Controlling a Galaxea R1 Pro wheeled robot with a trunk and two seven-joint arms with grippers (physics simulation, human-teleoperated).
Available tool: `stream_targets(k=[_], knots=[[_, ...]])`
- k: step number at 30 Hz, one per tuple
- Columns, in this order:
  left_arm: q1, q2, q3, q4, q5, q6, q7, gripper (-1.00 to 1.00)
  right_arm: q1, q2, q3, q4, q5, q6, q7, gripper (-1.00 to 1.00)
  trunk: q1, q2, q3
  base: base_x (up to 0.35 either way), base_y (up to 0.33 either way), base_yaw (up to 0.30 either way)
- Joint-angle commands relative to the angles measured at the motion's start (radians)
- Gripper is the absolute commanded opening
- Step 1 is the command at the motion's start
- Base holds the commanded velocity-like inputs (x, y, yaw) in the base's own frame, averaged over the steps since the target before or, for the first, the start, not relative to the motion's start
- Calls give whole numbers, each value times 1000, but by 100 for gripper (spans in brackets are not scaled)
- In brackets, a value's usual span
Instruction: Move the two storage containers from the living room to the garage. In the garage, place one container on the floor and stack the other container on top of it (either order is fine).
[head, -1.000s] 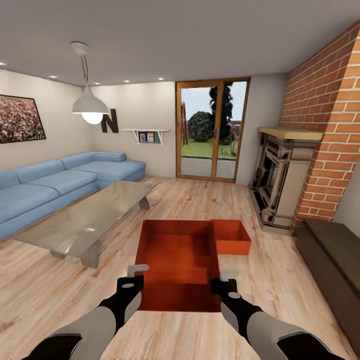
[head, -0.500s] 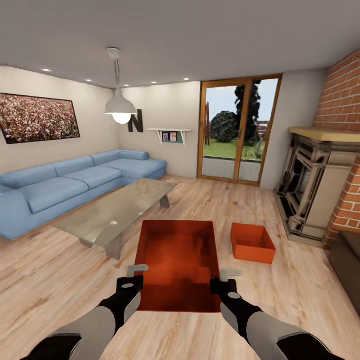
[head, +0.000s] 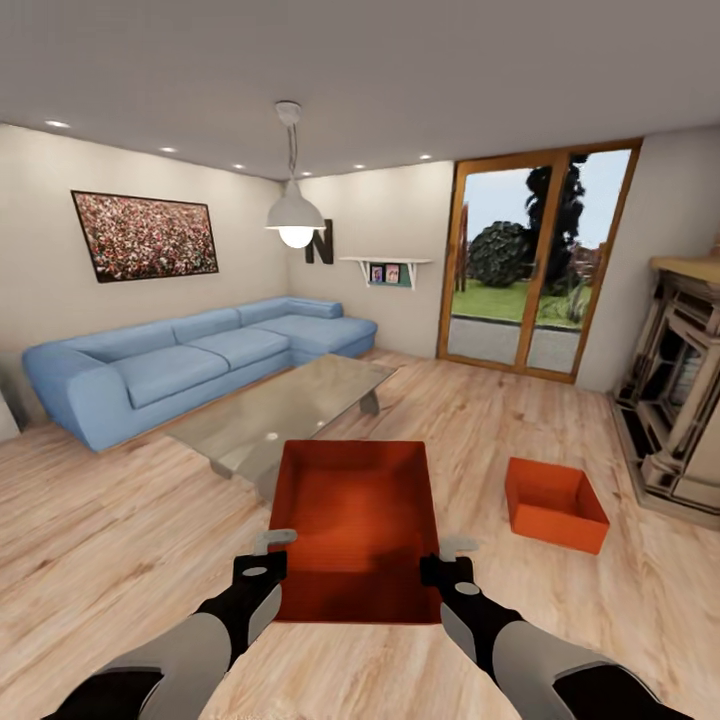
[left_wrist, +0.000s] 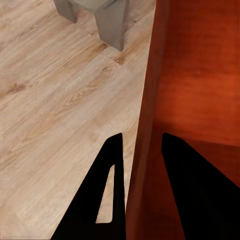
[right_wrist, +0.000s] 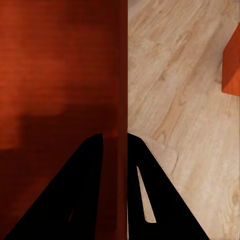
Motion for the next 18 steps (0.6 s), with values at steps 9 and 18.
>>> stream_targets(k=[9, 18], knots=[[1, 43, 17, 12, 32, 0, 0, -100, -2, -6, -51, -3, -4, -23, -33, -100, 0, -1, -1, 0, 0, 300], [1, 44, 16, 17, 33, 1, -1, -100, -2, -6, -51, -3, -4, -23, -33, -100, 0, -1, -1, 0, 0, 300]])
